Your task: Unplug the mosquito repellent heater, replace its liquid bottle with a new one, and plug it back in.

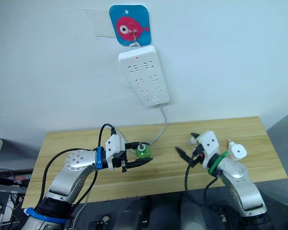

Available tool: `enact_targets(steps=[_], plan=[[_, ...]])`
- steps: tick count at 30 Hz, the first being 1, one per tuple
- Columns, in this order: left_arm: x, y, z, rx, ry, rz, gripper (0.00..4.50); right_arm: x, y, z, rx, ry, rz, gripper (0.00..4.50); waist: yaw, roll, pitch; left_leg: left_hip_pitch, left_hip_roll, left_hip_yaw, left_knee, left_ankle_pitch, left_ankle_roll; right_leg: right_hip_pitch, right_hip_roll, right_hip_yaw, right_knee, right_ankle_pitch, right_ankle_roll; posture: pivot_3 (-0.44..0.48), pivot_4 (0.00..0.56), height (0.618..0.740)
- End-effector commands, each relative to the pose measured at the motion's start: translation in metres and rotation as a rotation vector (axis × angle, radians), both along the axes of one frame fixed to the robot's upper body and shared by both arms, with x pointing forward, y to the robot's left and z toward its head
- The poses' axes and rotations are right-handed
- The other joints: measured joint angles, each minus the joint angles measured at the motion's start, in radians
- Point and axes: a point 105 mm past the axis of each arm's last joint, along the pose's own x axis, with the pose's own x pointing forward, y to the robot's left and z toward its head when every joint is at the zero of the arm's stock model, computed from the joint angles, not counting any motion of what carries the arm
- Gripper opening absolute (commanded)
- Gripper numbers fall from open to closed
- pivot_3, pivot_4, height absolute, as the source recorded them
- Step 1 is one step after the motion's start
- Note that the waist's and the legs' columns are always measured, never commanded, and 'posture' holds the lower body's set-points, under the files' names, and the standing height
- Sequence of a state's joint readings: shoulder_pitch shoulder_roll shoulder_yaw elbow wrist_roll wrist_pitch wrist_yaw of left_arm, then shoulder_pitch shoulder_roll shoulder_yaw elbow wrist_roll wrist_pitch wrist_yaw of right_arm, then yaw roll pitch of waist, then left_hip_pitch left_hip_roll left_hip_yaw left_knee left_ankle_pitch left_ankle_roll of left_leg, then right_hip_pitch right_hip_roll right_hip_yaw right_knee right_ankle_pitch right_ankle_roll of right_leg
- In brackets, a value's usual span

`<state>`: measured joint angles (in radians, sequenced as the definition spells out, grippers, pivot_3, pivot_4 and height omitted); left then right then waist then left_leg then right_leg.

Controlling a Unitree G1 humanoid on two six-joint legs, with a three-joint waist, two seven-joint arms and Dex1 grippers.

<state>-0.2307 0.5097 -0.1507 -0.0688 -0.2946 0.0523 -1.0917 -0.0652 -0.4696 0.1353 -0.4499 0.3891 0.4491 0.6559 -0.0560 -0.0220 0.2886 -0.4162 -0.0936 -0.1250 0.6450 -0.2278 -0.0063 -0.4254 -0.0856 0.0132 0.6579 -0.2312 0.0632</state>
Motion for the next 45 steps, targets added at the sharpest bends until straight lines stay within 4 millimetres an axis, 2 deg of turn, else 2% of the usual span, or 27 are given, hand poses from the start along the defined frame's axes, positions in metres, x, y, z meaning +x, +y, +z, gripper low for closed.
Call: enact_targets(steps=[1, 4, 9, 14, 17, 25, 34, 35, 37, 41, 45], plan=[[-0.003, -0.005, 0.008, -0.02, -0.042, -0.05, 2.27, -0.025, 0.029, 0.024, 0.058, 0.005, 0.221, 4.47, 0.0, 0.0, 0.0, 0.0, 0.0, 0.0, 0.0, 0.0, 0.0, 0.0, 0.0, 0.0, 0.0, 0.0, 0.0, -0.095, 0.254, 0.74], [-0.004, -0.006, 0.008, -0.015, -0.045, -0.066, 2.27, -0.021, 0.04, 0.032, 0.052, -0.017, 0.266, 4.47, 0.0, 0.0, 0.0, 0.0, 0.0, 0.0, 0.0, 0.0, 0.0, 0.0, 0.0, 0.0, 0.0, 0.0, 0.0, -0.095, 0.255, 0.74], [-0.005, -0.009, 0.008, -0.012, -0.05, -0.086, 2.27, -0.004, 0.052, 0.033, 0.027, -0.051, 0.251, 4.47, 0.001, 0.0, 0.0, 0.0, 0.0, -0.001, 0.0, 0.001, -0.002, 0.0, 0.0, -0.001, -0.001, 0.0, 0.0, -0.093, 0.258, 0.74], [-0.005, -0.011, 0.013, -0.022, -0.056, -0.083, 2.27, -0.005, 0.058, 0.032, 0.018, -0.076, 0.278, 4.47, 0.002, 0.0, 0.0, 0.0, -0.001, -0.001, 0.0, 0.001, -0.002, 0.0, 0.0, -0.001, 0.0, 0.0, 0.0, -0.08, 0.263, 0.74], [-0.005, -0.014, 0.015, -0.028, -0.058, -0.086, 2.27, -0.008, 0.061, 0.031, 0.003, -0.084, 0.295, 3.63, 0.002, 0.0, 0.0, 0.0, 0.0, -0.001, 0.0, 0.001, -0.001, 0.0, 0.0, -0.001, 0.0, 0.0, 0.0, -0.073, 0.267, 0.74], [-0.005, -0.017, 0.016, -0.033, -0.059, -0.091, 2.27, -0.006, 0.068, 0.025, -0.031, -0.097, 0.305, 0.88, 0.002, 0.0, 0.0, 0.0, -0.001, -0.001, 0.0, 0.001, -0.002, 0.0, 0.0, -0.001, 0.0, 0.0, 0.0, -0.077, 0.26, 0.74], [-0.005, -0.016, 0.018, -0.064, -0.025, -0.071, 2.27, -0.004, 0.065, 0.029, -0.012, -0.117, 0.287, 0.86, 0.002, 0.0, 0.0, 0.0, -0.001, -0.001, 0.0, 0.001, -0.002, 0.0, 0.0, -0.001, 0.0, 0.0, 0.0, -0.072, 0.254, 0.74], [-0.005, -0.015, 0.02, -0.085, -0.001, -0.066, 2.83, -0.002, 0.064, 0.032, 0.011, -0.114, 0.273, 0.86, 0.002, 0.0, 0.0, 0.0, -0.001, -0.001, 0.0, 0.001, -0.002, 0.0, 0.0, -0.001, 0.0, 0.0, 0.0, -0.072, 0.254, 0.74], [-0.006, -0.014, 0.022, -0.11, 0.024, -0.06, 3.26, 0.001, 0.06, 0.038, 0.05, -0.105, 0.247, 0.86, 0.002, 0.0, 0.0, 0.0, -0.001, -0.001, 0.0, 0.001, -0.002, 0.0, 0.0, -0.001, 0.0, 0.0, 0.0, -0.072, 0.254, 0.74], [-0.008, -0.011, 0.032, -0.173, 0.027, -0.022, 4.49, 0.008, 0.046, 0.045, 0.137, -0.04, 0.158, 0.86, 0.002, 0.0, 0.0, 0.0, 0.0, -0.001, 0.0, 0.001, -0.002, 0.0, 0.0, 0.0, 0.0, 0.0, 0.0, -0.071, 0.258, 0.74], [-0.011, -0.008, 0.041, -0.236, -0.005, 0.045, 4.5, 0.02, 0.021, 0.048, 0.277, 0.123, -0.005, 0.86, 0.003, 0.0, 0.0, 0.0, 0.0, -0.001, 0.0, 0.001, -0.002, 0.0, -0.001, 0.0, 0.0, 0.0, 0.0, -0.078, 0.262, 0.74]])
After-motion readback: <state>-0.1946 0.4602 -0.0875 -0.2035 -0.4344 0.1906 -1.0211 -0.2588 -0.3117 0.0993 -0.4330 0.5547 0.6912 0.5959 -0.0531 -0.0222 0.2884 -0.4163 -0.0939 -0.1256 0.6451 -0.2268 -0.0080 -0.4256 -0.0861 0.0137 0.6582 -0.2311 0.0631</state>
